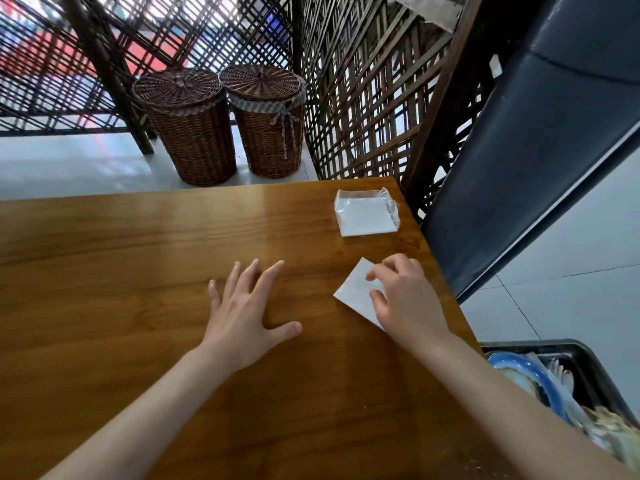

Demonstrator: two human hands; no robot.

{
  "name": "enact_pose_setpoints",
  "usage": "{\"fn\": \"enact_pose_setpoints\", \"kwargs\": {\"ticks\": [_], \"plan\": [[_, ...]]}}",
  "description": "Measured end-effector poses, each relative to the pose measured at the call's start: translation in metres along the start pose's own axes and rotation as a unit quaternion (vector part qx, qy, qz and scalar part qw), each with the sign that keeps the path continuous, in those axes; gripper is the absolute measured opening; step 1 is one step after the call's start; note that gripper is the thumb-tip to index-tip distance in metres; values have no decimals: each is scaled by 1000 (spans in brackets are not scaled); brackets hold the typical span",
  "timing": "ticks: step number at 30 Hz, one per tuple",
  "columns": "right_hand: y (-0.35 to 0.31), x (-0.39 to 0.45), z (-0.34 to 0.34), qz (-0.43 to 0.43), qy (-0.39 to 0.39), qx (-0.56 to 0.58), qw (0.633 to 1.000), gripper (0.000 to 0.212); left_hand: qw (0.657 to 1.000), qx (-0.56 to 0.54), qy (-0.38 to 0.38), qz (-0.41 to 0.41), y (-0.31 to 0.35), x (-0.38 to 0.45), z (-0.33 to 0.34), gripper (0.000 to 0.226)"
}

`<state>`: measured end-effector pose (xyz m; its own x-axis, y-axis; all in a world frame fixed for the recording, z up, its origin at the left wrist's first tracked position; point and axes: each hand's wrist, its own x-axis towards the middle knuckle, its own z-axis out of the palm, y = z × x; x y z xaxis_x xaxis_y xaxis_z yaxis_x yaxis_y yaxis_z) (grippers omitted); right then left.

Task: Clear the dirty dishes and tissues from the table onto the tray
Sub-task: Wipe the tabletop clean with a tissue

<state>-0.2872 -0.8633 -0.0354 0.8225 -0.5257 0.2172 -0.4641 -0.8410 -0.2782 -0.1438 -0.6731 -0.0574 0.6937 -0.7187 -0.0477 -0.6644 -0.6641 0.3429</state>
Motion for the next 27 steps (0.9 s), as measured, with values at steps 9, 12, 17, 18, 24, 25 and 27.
{"fn": "enact_pose_setpoints", "kwargs": {"ticks": [9,12,17,18,24,25,27], "plan": [[1,3,14,56,-55,-1,997,22,999,13,40,-16,3,-9,2,85],[0,7,15,67,-52,20,996,18,999,24,35,0,-2,-18,1,85],[-6,9,17,58,-39,-3,998,20,998,28,48,40,-5,-34,-1,78],[-7,9,17,55,-38,-4,998,20,998,23,52,41,-5,-36,-2,78],[-15,7,18,47,-45,32,997,14,998,11,53,17,-13,-50,-8,86],[-18,6,19,40,-44,35,998,14,999,7,52,11,-14,-52,-10,87],[-26,4,20,27,-43,42,998,14,998,-3,55,-4,-19,-59,-13,88]]}}
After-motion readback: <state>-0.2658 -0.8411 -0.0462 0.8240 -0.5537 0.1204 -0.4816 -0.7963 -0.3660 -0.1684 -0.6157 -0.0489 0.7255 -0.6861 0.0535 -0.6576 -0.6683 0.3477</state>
